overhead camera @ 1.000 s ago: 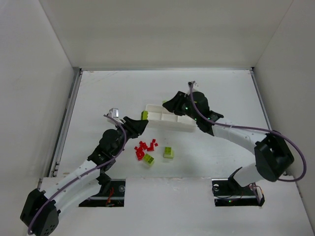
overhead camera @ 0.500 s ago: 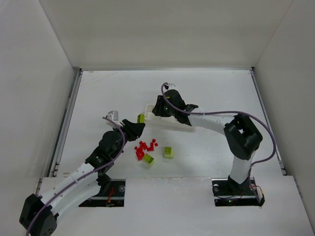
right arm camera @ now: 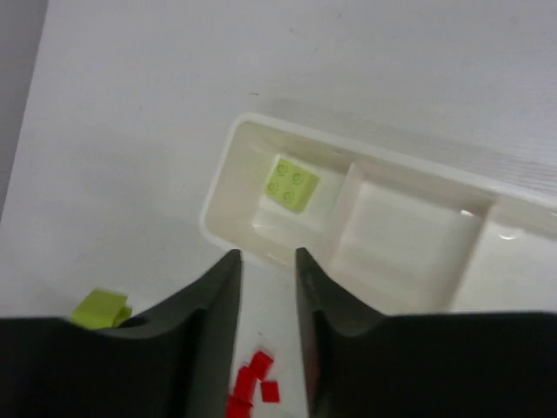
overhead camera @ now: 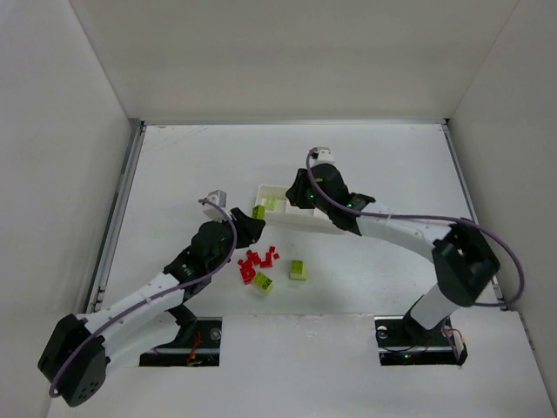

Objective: Sort the legos into containers by color

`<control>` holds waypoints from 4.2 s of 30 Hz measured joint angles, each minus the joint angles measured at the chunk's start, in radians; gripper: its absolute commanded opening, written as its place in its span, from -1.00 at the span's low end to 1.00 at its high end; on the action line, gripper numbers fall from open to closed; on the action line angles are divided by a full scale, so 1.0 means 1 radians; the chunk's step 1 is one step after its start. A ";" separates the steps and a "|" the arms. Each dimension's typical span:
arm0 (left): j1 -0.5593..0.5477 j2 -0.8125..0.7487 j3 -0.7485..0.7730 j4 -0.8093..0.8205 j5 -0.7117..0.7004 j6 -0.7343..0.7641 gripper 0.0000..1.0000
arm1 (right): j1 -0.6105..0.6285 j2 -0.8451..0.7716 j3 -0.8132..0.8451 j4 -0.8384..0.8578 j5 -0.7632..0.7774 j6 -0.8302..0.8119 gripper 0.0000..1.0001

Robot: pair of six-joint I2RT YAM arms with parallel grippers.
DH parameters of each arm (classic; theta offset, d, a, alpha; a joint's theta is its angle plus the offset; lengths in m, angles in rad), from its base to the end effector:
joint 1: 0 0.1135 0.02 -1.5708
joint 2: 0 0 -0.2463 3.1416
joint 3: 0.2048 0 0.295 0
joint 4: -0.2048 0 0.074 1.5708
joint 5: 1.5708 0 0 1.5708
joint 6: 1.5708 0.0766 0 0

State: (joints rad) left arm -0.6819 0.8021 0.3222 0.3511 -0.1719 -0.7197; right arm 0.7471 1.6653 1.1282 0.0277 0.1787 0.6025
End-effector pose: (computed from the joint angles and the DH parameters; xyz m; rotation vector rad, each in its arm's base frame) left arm 0.2264 -0.1669 0.1912 -0.1680 1.7729 -0.8894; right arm 0.3412 0.2975 0.1896 -0.0422 2.1344 0.6325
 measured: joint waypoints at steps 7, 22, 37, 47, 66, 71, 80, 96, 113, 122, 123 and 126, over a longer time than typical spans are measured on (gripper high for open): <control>-0.080 0.319 0.245 -0.005 0.030 0.045 -0.64 | -0.051 -0.366 -0.319 0.110 0.051 -0.004 -0.43; -0.108 0.777 0.641 -0.109 0.116 0.114 -0.60 | -0.143 -0.520 -0.574 0.202 0.095 0.007 0.22; -0.085 0.892 0.715 -0.162 0.104 0.135 -0.01 | -0.152 -0.565 -0.594 0.233 0.092 0.023 0.26; -0.078 0.786 0.658 -0.160 0.084 0.141 -0.13 | -0.149 -0.544 -0.594 0.233 0.084 0.013 -0.30; 0.047 0.308 0.320 -0.139 0.124 0.120 -0.31 | 0.392 -0.569 -0.478 -0.122 0.094 -0.262 0.79; 0.105 0.253 0.303 -0.138 0.160 0.110 -0.27 | 0.399 -0.472 -0.429 -0.186 0.088 -0.346 0.79; 0.150 0.209 0.264 -0.137 0.199 0.090 -0.26 | 0.400 -0.277 -0.355 -0.232 -0.003 -0.430 0.64; 0.170 0.197 0.244 -0.135 0.225 0.079 -0.26 | 0.344 -0.153 -0.326 -0.220 -0.089 -0.477 -0.04; 0.119 0.183 0.226 -0.084 0.234 0.025 -0.02 | 0.184 -0.429 -0.381 -0.090 -0.099 -0.334 -0.48; 0.013 0.213 0.210 0.164 0.235 -0.097 0.00 | -0.106 -0.610 -0.502 0.124 -0.217 0.003 -0.51; 0.005 0.226 0.207 0.198 0.235 -0.115 0.01 | -0.124 -0.614 -0.518 0.153 -0.240 0.041 -0.52; -0.018 0.270 0.190 0.306 0.228 -0.166 0.01 | -0.170 -0.615 -0.558 0.235 -0.307 0.160 -0.52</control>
State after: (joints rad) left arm -0.6998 1.0718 0.5117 0.6575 0.0563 -0.8856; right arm 0.5770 1.0504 0.5697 0.2626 -0.1280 0.7624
